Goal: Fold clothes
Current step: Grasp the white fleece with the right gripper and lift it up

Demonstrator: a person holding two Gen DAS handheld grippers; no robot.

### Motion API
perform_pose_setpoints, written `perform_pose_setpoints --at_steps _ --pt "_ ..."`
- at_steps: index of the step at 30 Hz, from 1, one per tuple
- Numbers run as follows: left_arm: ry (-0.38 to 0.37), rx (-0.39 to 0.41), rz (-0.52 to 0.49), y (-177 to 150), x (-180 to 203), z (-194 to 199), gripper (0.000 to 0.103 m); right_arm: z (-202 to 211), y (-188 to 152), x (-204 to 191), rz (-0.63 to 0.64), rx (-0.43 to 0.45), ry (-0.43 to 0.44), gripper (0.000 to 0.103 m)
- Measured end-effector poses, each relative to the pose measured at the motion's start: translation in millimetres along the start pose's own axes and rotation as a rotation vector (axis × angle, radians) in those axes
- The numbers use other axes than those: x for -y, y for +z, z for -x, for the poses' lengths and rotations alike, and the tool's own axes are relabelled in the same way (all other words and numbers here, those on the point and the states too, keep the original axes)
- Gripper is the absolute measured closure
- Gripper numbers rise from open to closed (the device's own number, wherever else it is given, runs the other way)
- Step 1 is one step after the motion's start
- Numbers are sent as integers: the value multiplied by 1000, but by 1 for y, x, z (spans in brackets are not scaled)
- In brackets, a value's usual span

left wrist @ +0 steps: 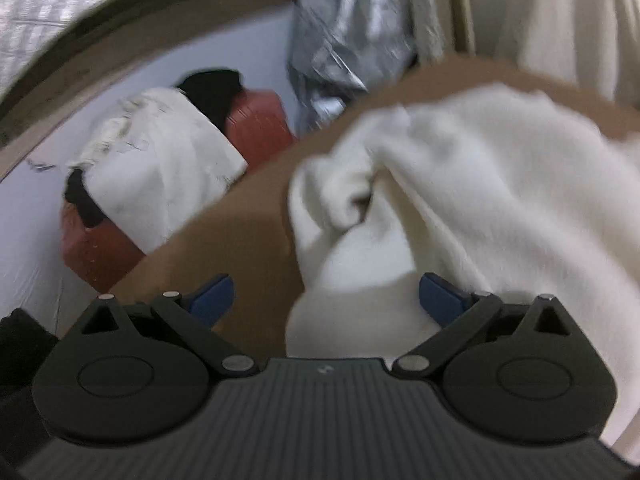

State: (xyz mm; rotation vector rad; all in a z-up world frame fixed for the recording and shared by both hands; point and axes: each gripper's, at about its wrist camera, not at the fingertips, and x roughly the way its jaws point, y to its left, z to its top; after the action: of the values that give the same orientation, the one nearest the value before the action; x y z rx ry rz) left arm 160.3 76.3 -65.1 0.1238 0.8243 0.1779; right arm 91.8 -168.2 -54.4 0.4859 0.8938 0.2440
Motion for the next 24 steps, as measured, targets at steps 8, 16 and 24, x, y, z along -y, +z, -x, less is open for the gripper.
perform_pose_setpoints --at_steps 8,16,24 --pt "-118 -96 229 -3 -28 -23 0 -46 27 24 -4 -3 -2 0" --pt "-468 -376 573 -30 -57 -90 0 -105 56 63 -364 22 71 0" --pt "-676 -327 572 -32 -18 -102 4 -165 34 52 -434 -6 212 3"
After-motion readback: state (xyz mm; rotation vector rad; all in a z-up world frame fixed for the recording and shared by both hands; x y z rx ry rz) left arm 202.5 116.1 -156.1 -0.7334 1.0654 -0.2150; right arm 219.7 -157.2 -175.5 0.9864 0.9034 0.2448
